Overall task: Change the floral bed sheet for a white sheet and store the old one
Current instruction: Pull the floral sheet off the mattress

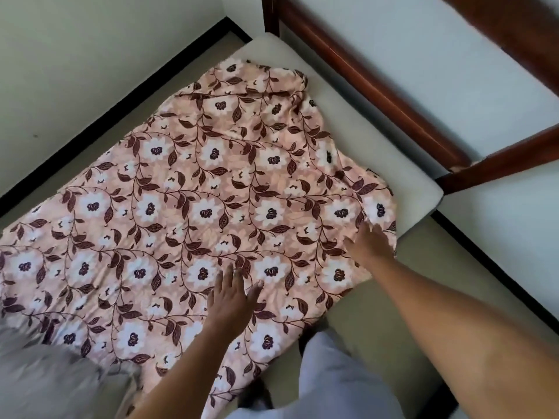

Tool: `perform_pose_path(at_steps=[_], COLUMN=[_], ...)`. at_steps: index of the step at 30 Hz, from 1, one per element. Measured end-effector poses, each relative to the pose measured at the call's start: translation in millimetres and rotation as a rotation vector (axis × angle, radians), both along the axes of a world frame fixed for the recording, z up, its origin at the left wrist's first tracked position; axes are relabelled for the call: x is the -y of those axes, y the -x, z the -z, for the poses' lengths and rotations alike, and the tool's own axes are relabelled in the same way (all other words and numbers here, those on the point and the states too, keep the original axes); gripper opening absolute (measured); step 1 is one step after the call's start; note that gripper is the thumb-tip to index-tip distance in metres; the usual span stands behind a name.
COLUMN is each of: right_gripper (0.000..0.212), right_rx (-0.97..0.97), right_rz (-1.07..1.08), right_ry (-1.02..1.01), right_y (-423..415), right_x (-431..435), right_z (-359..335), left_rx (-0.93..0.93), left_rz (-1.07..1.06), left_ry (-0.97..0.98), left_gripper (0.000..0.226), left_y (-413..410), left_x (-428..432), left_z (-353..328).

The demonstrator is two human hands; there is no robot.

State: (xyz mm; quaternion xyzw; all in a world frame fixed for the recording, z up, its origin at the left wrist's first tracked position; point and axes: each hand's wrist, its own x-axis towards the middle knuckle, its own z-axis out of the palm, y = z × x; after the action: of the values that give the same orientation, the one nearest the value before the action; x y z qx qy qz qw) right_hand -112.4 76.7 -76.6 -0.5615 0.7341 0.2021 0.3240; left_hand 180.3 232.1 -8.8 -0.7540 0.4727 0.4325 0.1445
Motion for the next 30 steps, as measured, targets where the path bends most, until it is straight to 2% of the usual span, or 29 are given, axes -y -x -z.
perform_pose_path(at_steps=[5, 10, 14, 19, 21, 23, 27, 30], right_gripper=[0.055, 0.066, 0.058, 0.049, 0.058, 0.055, 0.021, 0.040], right_rx=[-0.014, 0.028, 0.087, 0.011, 0.048, 0.097, 0.231, 0.462], right_rz=[0.116, 0.169, 0.265, 0.227, 0.202, 0.209, 0.367, 0.499], right_ry=[-0.077, -0.124, -0.090, -0.169, -0.195, -0.135, 0.149, 0.145], right_y=[36.6, 48.7, 53.2, 62.3, 65.2, 63.3, 50.5, 24.4], right_x=[41.1, 67.6, 70.0, 63.6, 63.2, 63.9, 53.6, 34.6], right_z=[39.9, 59.4, 67.7, 81.9, 89.1, 89.1, 75.5, 53.0], left_rx=[0.012, -0.007, -0.020, -0.033, -0.035, -0.032, -0.074, -0.202], left_rz=[-0.049, -0.081, -0.105, -0.116, -0.117, -0.114, -0.139, -0.242], left_ry=[0.008, -0.035, -0.051, -0.048, -0.052, -0.054, -0.065, -0.104], left_gripper=[0.081, 0.088, 0.081, 0.079, 0.080, 0.081, 0.078, 0.072], left_y=[27.7, 46.8, 57.0, 62.7, 64.4, 67.2, 77.5, 90.2], left_x=[20.7, 28.9, 31.4, 33.0, 31.5, 29.7, 30.8, 44.7], left_z=[21.0, 31.8, 33.4, 38.2, 43.2, 46.9, 46.6, 38.0])
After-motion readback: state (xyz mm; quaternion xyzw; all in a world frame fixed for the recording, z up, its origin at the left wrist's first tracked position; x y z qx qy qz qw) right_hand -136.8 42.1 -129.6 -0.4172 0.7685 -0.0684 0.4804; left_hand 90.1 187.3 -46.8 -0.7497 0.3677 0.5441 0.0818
